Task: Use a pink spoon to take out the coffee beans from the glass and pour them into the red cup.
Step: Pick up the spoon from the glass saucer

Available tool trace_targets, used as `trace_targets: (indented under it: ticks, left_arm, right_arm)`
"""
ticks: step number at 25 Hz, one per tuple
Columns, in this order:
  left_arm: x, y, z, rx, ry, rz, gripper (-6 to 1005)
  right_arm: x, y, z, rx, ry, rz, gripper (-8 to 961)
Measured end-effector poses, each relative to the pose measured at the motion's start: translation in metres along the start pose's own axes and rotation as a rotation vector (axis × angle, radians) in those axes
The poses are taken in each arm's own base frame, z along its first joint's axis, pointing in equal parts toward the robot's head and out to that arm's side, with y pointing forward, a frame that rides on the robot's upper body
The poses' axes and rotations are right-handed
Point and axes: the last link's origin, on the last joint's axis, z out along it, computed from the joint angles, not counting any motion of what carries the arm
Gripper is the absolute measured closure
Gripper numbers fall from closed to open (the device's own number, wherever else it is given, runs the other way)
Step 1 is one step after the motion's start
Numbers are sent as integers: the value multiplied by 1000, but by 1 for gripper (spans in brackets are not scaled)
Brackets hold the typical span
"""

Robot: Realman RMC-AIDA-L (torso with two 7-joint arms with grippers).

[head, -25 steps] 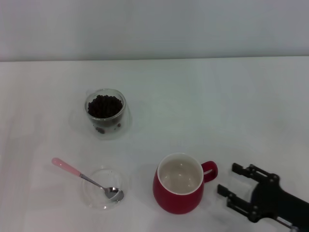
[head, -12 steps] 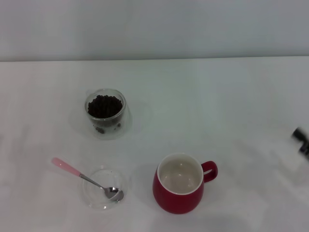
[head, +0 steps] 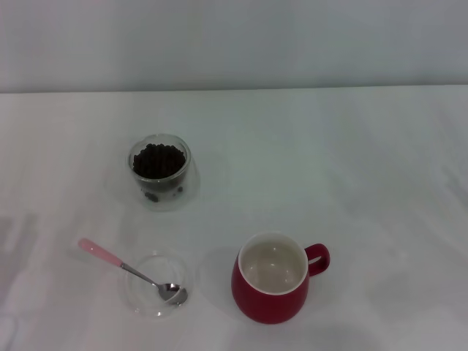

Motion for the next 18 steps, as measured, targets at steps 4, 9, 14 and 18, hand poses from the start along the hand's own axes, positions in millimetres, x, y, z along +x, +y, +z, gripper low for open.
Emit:
trace_targets:
  ticks: [4,9,14,18]
  left_arm:
    - [-24,0,-11,37,-95,-141,269]
    - [-42,-1,-14,71,-178,-185,270]
    - [-66,-8,-20,177,-260,-218,270]
    - [-71,-10,-17,201,-292,-224,270]
  right_arm:
    - [-5,-14,21,19,-9,-55,267]
    - [-9,-27,39,55,-22,-101,267]
    - [-9,-30,46,54,-17,-123,267]
    - [-8,-27,47,57,-14,-130,267]
